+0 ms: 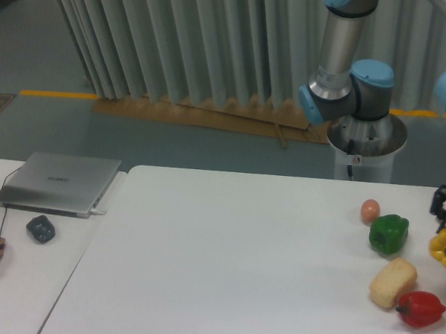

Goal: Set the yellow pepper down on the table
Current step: 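Carry the held yellow pepper in and lower it beside the bread roll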

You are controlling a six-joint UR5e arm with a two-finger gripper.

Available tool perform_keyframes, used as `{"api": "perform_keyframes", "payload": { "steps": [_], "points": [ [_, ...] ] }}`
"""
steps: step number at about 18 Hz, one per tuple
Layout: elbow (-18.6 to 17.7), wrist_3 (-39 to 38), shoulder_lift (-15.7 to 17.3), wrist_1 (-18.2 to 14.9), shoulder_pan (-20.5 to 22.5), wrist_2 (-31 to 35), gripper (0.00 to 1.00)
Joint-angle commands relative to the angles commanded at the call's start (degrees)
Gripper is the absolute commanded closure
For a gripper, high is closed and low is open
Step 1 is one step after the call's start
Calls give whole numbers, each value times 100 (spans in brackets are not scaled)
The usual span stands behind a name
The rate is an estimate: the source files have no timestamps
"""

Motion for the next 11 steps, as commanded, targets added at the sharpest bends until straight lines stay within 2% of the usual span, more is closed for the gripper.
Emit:
{"api": "perform_keyframes", "payload": {
  "steps": [3,6,8,11],
  "points": [
    [9,-405,-35,105,-168,-9,49],
    [0,-774,-131,491,-335,-79,49],
    [0,-1404,-254,877,-431,-44,49],
    [-18,-1504,-290,967,-529,-26,49]
  ]
}}
